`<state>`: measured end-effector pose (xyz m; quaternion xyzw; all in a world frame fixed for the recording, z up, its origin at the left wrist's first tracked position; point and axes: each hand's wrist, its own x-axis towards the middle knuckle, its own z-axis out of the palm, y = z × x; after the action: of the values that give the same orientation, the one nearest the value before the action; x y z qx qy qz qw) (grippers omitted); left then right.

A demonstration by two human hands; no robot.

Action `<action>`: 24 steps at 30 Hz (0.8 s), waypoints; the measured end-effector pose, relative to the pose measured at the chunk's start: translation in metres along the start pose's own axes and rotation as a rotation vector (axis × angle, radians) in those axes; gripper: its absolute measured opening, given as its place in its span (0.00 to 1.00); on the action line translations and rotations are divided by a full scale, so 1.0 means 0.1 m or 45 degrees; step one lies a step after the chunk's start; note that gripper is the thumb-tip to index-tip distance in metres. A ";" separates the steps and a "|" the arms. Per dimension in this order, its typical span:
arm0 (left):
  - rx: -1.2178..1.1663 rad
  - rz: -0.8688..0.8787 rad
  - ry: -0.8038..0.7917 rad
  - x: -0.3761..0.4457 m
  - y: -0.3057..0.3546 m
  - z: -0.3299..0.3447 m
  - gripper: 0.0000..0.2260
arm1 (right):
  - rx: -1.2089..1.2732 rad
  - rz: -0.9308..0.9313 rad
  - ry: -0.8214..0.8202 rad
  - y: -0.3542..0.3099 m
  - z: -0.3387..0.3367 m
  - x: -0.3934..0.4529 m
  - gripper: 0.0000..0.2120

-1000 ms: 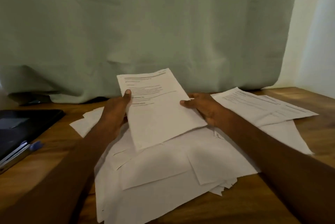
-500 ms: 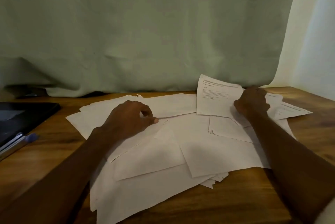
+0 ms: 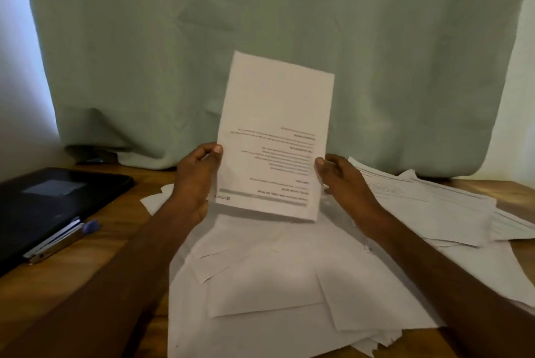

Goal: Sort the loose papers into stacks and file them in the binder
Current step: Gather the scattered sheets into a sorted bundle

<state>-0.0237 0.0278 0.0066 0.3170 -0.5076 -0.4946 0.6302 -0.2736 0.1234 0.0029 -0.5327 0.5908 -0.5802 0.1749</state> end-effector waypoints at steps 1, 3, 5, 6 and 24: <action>-0.009 -0.027 -0.041 -0.01 -0.04 0.03 0.05 | 0.177 0.032 -0.090 -0.03 0.04 -0.03 0.20; 0.005 -0.055 -0.095 -0.04 -0.08 0.09 0.05 | 0.419 0.067 -0.173 -0.05 0.06 -0.05 0.16; 0.023 -0.067 -0.112 -0.05 -0.09 0.12 0.07 | 0.563 0.111 -0.169 -0.06 0.03 -0.03 0.15; 0.008 -0.085 -0.120 -0.05 -0.10 0.12 0.09 | 0.616 0.132 -0.150 -0.05 0.01 -0.01 0.16; 0.201 -0.248 -0.696 -0.29 -0.05 0.25 0.15 | 1.216 0.422 0.203 0.06 0.18 0.04 0.18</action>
<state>-0.0486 0.0562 -0.0008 0.2672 -0.6625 -0.5789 0.3931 -0.2631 0.1093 -0.0055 -0.2466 0.3478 -0.7888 0.4428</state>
